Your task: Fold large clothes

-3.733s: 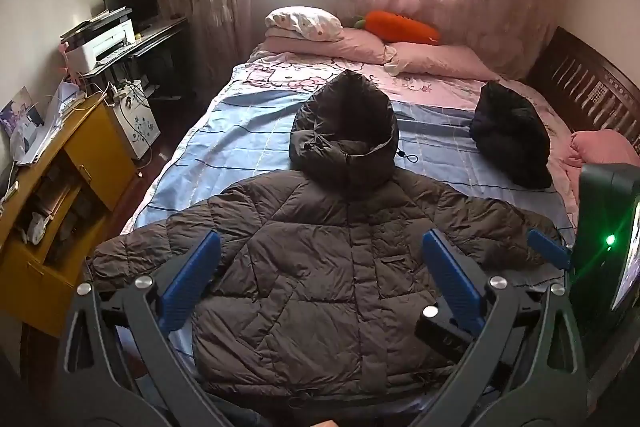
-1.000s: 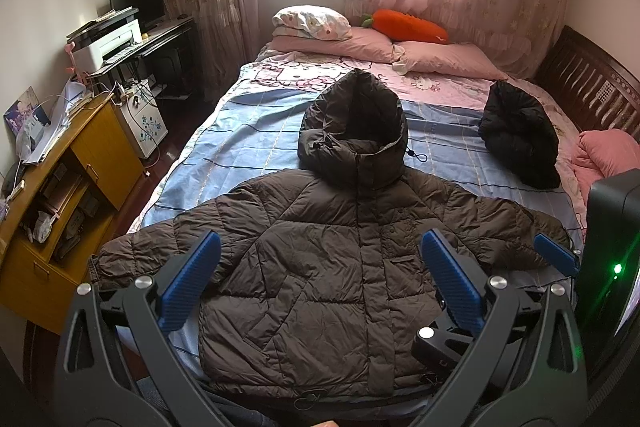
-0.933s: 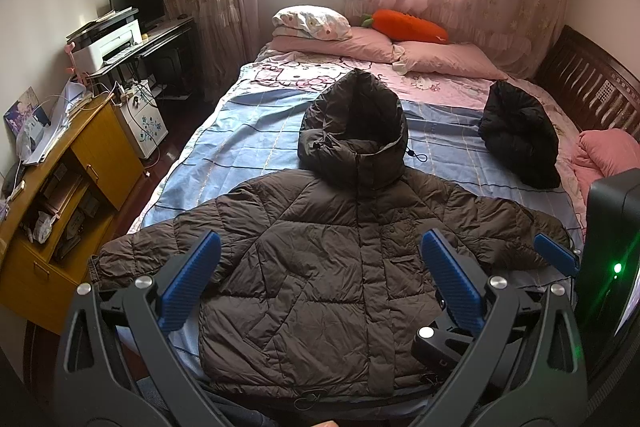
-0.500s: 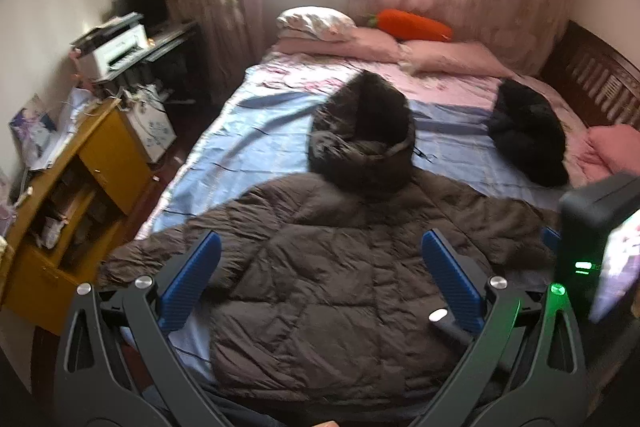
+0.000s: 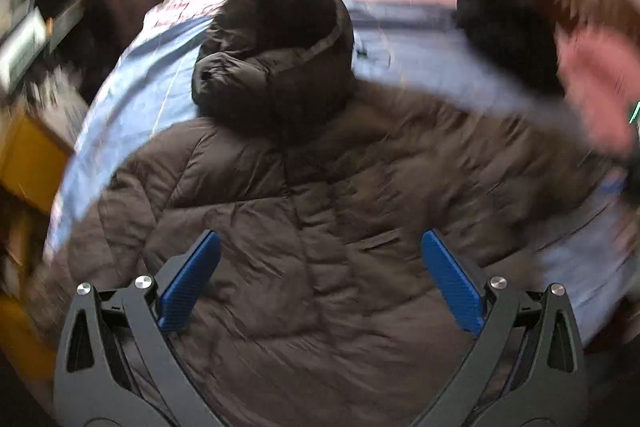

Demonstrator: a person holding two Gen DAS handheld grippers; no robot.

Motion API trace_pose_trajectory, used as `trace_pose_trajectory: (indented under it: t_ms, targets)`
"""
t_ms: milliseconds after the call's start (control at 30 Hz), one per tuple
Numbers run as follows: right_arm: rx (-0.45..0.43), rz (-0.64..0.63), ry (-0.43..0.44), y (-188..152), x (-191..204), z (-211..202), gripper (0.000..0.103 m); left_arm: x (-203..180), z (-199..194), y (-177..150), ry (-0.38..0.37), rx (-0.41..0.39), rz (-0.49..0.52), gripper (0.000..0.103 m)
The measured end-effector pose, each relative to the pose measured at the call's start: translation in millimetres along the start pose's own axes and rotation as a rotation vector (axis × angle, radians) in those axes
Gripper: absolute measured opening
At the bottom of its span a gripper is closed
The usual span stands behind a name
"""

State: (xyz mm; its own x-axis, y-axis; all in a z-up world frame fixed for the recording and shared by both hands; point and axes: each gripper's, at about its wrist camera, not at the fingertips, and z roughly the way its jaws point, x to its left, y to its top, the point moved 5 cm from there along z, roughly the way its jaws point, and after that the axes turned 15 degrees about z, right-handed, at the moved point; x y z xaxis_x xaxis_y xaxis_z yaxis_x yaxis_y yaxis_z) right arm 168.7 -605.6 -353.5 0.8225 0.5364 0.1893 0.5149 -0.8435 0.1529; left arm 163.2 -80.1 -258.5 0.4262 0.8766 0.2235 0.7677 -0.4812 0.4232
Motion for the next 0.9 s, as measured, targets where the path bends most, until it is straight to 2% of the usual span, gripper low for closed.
trace_pose_trajectory:
  t_ms: [33, 100, 200, 233, 267, 300, 333, 367, 400, 433, 467, 533, 567, 667, 733, 800, 833, 900]
  targets:
    - [0.022, 0.063, -0.004, 13.5, -17.2, 11.7, 0.102, -11.4, 11.8, -2.4, 0.01, 0.035, 0.055, 0.101]
    - [0.06, 0.189, -0.013, 38.9, -55.0, 37.5, 0.102, -35.6, 34.5, -10.0, -0.052, 0.108, 0.132, 0.101]
    - [0.157, 0.381, 0.086, 56.0, -92.8, 73.6, 0.102, -64.3, 53.8, -15.8, -0.124, 0.163, 0.211, 0.101]
    - [0.192, 0.455, 0.16, 59.5, -101.0, 84.9, 0.101, -72.4, 60.1, -15.6, -0.125, 0.181, 0.234, 0.101]
    - [0.206, 0.491, 0.207, 62.9, -104.4, 90.8, 0.091, -82.3, 66.0, -16.6, -0.127, 0.199, 0.25, 0.101]
    - [0.205, 0.512, 0.226, 65.7, -105.8, 91.6, 0.077, -90.0, 72.4, -19.9, -0.133, 0.213, 0.26, 0.101]
    - [0.189, 0.515, 0.244, 70.4, -104.6, 88.8, 0.068, -97.1, 78.9, -22.9, -0.146, 0.238, 0.275, 0.101]
    - [0.161, 0.498, 0.288, 77.6, -98.8, 81.7, 0.039, -101.6, 83.5, -26.0, -0.157, 0.257, 0.284, 0.101]
    - [0.142, 0.481, 0.324, 80.0, -92.7, 72.8, 0.018, -103.8, 86.9, -28.8, -0.164, 0.274, 0.29, 0.101]
    - [0.113, 0.47, 0.356, 83.6, -86.6, 63.4, 0.013, -105.6, 89.6, -32.1, -0.168, 0.287, 0.292, 0.101]
    - [0.02, 0.442, 0.397, 90.4, -82.8, 50.8, 0.009, -106.1, 91.4, -34.9, -0.166, 0.296, 0.294, 0.101]
    - [-0.115, 0.366, 0.455, 91.8, -63.6, 7.4, 0.007, -102.2, 92.2, -40.3, -0.154, 0.314, 0.294, 0.101]
    - [-0.143, 0.338, 0.482, 93.9, -55.6, -4.1, 0.007, -96.4, 91.7, -40.9, -0.146, 0.325, 0.288, 0.101]
    - [-0.219, 0.188, 0.684, 67.1, -10.9, -80.2, 0.006, -53.4, 79.9, -28.7, -0.086, 0.292, 0.192, 0.101]
    - [-0.168, 0.047, 0.875, 26.8, 33.1, -128.6, 0.006, -7.3, 63.4, -16.7, 0.0, 0.247, 0.09, 0.101]
    - [-0.101, -0.105, 0.986, -20.5, 71.0, -158.6, 0.006, 43.4, 44.6, -6.9, 0.087, 0.193, -0.036, 0.101]
    - [-0.067, -0.173, 1.013, -43.0, 88.1, -167.6, 0.007, 70.2, 33.6, -5.0, 0.124, 0.162, -0.113, 0.101]
    - [0.052, -0.369, 1.046, -116.3, 135.7, -179.1, 0.013, 109.4, 15.6, -0.4, 0.161, 0.124, -0.221, 0.101]
